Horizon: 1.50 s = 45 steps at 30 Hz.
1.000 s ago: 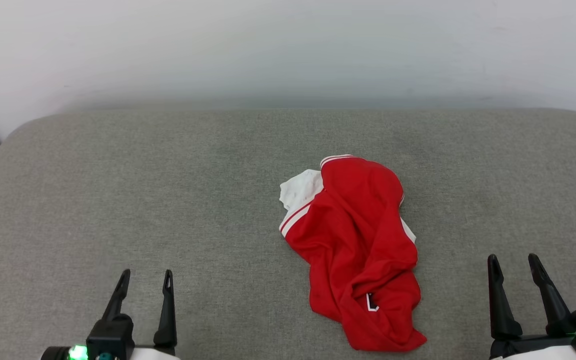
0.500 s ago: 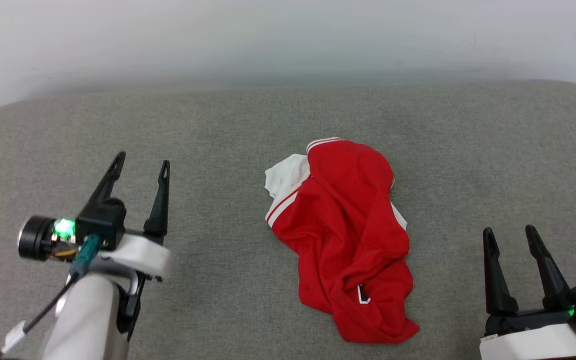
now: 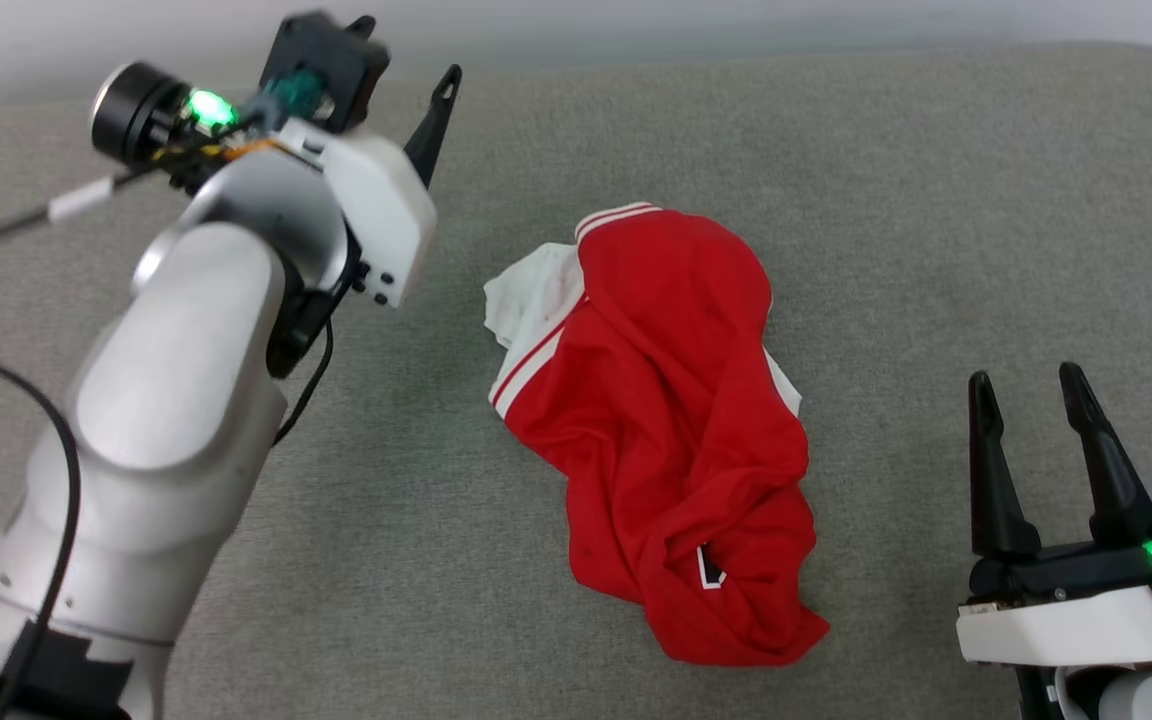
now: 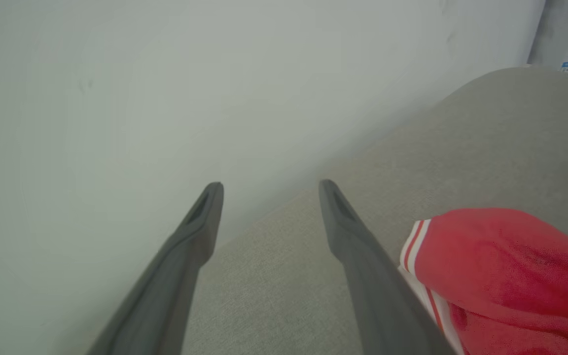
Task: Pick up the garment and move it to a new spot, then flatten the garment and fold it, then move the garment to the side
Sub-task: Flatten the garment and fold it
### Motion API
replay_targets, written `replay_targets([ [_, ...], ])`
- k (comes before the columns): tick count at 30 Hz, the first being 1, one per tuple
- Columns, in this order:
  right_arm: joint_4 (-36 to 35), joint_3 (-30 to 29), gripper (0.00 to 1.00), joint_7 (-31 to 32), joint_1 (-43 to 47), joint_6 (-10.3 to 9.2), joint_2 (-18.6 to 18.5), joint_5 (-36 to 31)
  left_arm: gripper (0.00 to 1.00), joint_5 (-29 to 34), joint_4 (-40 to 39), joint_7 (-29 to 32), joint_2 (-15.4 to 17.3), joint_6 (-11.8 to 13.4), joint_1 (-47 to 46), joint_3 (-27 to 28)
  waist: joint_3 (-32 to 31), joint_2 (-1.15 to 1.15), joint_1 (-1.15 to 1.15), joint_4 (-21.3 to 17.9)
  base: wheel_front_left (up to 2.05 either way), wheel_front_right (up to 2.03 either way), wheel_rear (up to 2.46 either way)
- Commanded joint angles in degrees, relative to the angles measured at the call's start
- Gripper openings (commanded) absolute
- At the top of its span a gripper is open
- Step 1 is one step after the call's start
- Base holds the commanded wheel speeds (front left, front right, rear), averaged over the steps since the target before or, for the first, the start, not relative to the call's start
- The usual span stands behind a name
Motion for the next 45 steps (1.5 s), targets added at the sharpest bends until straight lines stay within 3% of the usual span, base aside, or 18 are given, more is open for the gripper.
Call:
replay_targets([
  [1, -0.33, 0.22, 1.0, -0.12, -1.11, -0.04, 0.1, -0.25, 1.0, -1.85, 0.45, 2.66, 0.85, 0.04, -1.97, -2.38, 1.11, 0.0, -0.01, -0.65, 0.0, 0.0, 0.0],
  [12, -1.47, 0.46, 1.0, -0.12, -4.14, -0.04, 0.1, 0.32, 1.0, -25.32, -2.66, 28.04, 7.57, 0.02, -15.29, -25.2, 6.76, 0.0, -0.01, -3.3, 0.0, 0.0, 0.0],
  [22, -1.66, 1.32, 1.0, -0.12, -7.2, -0.04, 0.11, 1.43, 1.0, -33.39, -6.26, 40.27, 11.79, 0.01, -22.26, -44.19, 11.61, 0.0, -0.01, -5.87, 0.0, 0.0, 0.0],
  [26, -1.67, 1.64, 1.0, -0.12, -7.95, -0.04, 0.1, 2.06, 1.0, -33.81, -5.24, 41.87, 12.85, 0.01, -22.13, -46.87, 12.96, 0.0, -0.01, -6.95, 0.0, 0.0, 0.0],
  [29, -1.55, 1.8, 1.0, -0.12, -8.21, -0.04, 0.1, 2.21, 1.0, -32.19, -5.09, 46.48, 14.29, 0.0, -16.98, -48.22, 13.91, 0.0, -0.01, -7.71, 0.0, 0.0, 0.0],
  [30, -1.53, 1.68, 1.0, -0.12, -8.28, -0.04, 0.1, 2.24, 0.73, -32.21, -5.3, 47.08, 14.54, -0.06, -16.03, -48.43, 14.01, 0.0, -0.01, -7.71, 0.0, 0.0, 0.0],
  [31, -1.53, 1.68, 1.0, -0.12, -8.28, -0.04, 0.1, 2.24, 0.73, -32.21, -5.3, 47.08, 14.54, -0.06, -16.03, -48.43, 14.01, 0.0, -0.01, -7.71, 0.0, 0.0, 0.0],
  [32, -1.46, 1.61, 1.0, -0.11, -8.35, -0.04, 0.1, 2.23, 0.0, -32.57, -5.28, 47.08, 14.63, -0.06, -15.44, -48.53, 14.07, 0.0, -0.01, -7.65, 0.0, 0.0, 0.0],
  [37, -1.12, 1.17, 1.0, -0.11, -8.2, -0.04, 0.1, 1.41, 0.0, -33.4, -4.91, 42.74, 14.5, 0.09, -17.55, -48.1, 12.74, 0.0, -0.01, -6.33, 0.0, 0.0, 0.0],
  [42, -0.57, 0.89, 1.0, -0.11, -6.11, -0.04, 0.09, 0.89, 0.0, -35.11, -6.64, 31.67, 15.22, 0.08, -20.1, -47.02, 8.68, 0.0, -0.01, -4.25, 0.0, 0.0, 0.0],
  [45, -0.3, 0.4, 1.0, -0.11, -4.72, -0.04, 0.09, 0.07, 0.0, -35.49, -7.91, 26.65, 17.4, 0.08, -19.02, -46.7, 6.01, 0.0, -0.01, -2.45, 0.0, 0.0, 0.0],
])
